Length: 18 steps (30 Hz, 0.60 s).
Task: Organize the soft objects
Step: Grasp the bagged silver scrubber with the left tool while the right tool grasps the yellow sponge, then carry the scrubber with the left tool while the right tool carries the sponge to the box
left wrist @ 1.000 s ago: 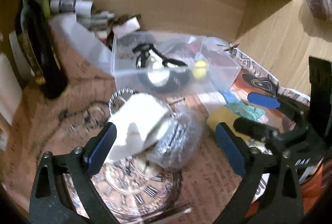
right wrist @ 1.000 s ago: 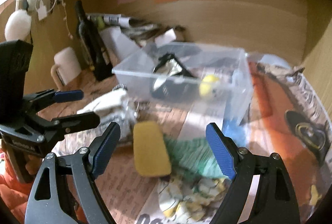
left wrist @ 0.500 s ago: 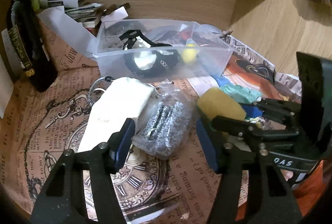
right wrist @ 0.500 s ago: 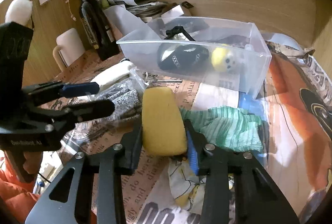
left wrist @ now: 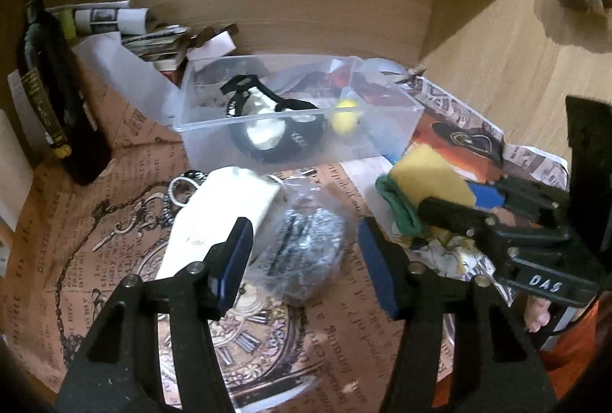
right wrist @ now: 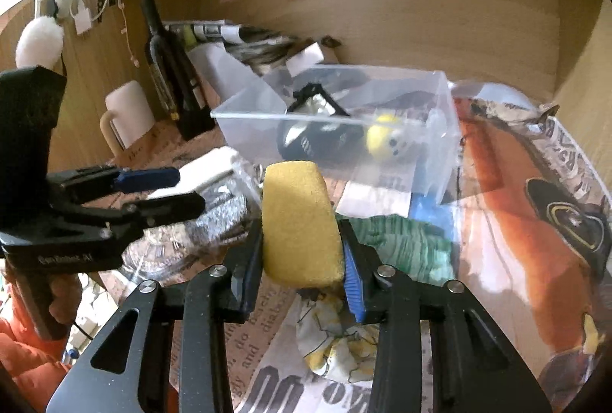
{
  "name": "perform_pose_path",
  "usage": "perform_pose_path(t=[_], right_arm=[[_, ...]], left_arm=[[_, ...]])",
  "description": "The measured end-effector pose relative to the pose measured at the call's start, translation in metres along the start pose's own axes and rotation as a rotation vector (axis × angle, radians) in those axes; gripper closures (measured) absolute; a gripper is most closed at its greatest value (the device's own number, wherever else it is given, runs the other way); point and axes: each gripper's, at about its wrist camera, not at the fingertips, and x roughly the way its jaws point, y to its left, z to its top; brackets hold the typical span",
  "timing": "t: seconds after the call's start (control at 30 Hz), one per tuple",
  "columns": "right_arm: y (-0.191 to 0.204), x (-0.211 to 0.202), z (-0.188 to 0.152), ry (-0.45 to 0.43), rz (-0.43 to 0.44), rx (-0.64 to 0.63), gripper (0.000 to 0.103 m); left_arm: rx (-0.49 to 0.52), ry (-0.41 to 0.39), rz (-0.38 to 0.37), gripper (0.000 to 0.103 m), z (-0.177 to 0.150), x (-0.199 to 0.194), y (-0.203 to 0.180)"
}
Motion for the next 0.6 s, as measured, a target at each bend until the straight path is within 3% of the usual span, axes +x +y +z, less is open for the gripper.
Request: perform_pose_path(t=[0.2,0.3,0.47,0.6], right_arm=[[-0.003,-0.006,0.001,-0.013,-0.004,0.009,0.069],[-0.006,-0.007,0.0,-0.011,-0.004,0.015,0.069],[-0.009,-0.007,0.002,-0.02,-0.003,0.022,0.069],[-0.011,-0.007,0.007,-0.036,0.0,0.028,0.069]], left_arm=[[-0.002,0.062,0.005,0.046,-0.005,0.032,-0.003],[-0.017,0.088,0.011,0.052,-0.009,0.043,0.001],[-0.013,0.07,0.003,0.073,-0.008,0.038,0.001],[-0.014,0.059,-0.007,0.082,-0.005,0.032,0.002]])
